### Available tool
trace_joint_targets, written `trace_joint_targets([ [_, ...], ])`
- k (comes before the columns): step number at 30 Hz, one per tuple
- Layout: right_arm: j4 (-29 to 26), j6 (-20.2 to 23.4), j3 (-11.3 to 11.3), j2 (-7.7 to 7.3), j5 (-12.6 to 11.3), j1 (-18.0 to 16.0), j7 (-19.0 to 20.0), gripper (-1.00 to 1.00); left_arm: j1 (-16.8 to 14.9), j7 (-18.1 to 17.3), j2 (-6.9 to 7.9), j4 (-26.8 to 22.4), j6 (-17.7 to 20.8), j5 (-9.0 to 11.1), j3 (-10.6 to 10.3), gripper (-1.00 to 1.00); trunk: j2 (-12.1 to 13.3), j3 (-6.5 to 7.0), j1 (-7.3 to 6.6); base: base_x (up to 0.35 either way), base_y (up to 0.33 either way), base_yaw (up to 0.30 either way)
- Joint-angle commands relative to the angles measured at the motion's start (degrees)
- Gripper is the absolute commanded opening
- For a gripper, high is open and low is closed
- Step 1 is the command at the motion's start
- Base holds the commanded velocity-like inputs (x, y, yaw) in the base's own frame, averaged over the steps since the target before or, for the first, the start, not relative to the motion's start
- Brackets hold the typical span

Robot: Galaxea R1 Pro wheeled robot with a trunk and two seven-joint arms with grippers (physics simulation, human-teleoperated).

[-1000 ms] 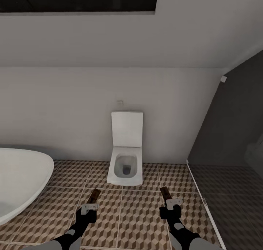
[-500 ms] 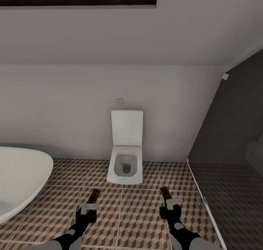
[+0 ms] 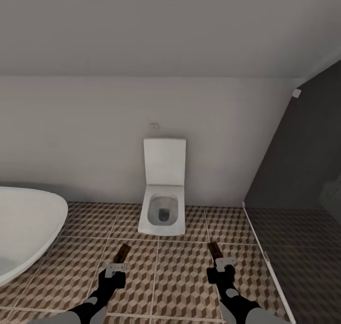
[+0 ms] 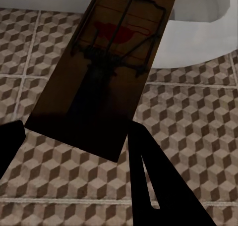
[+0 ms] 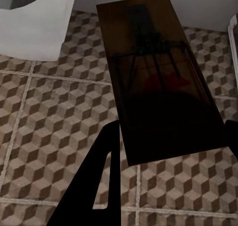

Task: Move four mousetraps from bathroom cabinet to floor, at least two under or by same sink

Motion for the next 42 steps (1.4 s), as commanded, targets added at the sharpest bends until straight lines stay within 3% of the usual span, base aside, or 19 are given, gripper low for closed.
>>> trace_joint_targets([
  [1,0.07,-0.2,-0.46,0.02,0.49,-0.05,-0.17,-1.0,-0.09,-0.13,-0.02,-0.04,-0.26,0.42,-0.22,-1.0,-0.5,-0.37,0.24,0.0,0.0,0.0],
  [12,0.07,-0.15,-0.46,0.0,0.5,-0.05,-0.14,-1.0,-0.09,-0.06,0.0,-4.31,0.39,0.42,-0.18,-1.0,-4.91,-3.38,2.66,0.0,0.0,0.0],
  [18,0.07,-0.11,-0.46,0.0,0.5,-0.05,-0.12,-1.0,-0.09,0.0,0.01,-8.56,4.94,0.22,-0.32,-1.0,-7.32,-5.02,3.97,0.0,0.0,0.0],
  [26,0.07,-0.11,-0.46,0.0,0.5,-0.05,-0.11,-1.0,-0.09,-0.03,0.06,-8.73,5.73,0.11,-0.32,-1.0,-8.12,-6.14,4.41,0.0,0.0,0.0],
  [42,0.07,-0.11,-0.43,0.0,0.5,-0.05,-0.1,-1.0,-0.09,-0.04,0.08,-8.9,5.8,0.12,-0.33,-1.0,-14.54,-10.52,7.93,0.0,0.0,0.0],
])
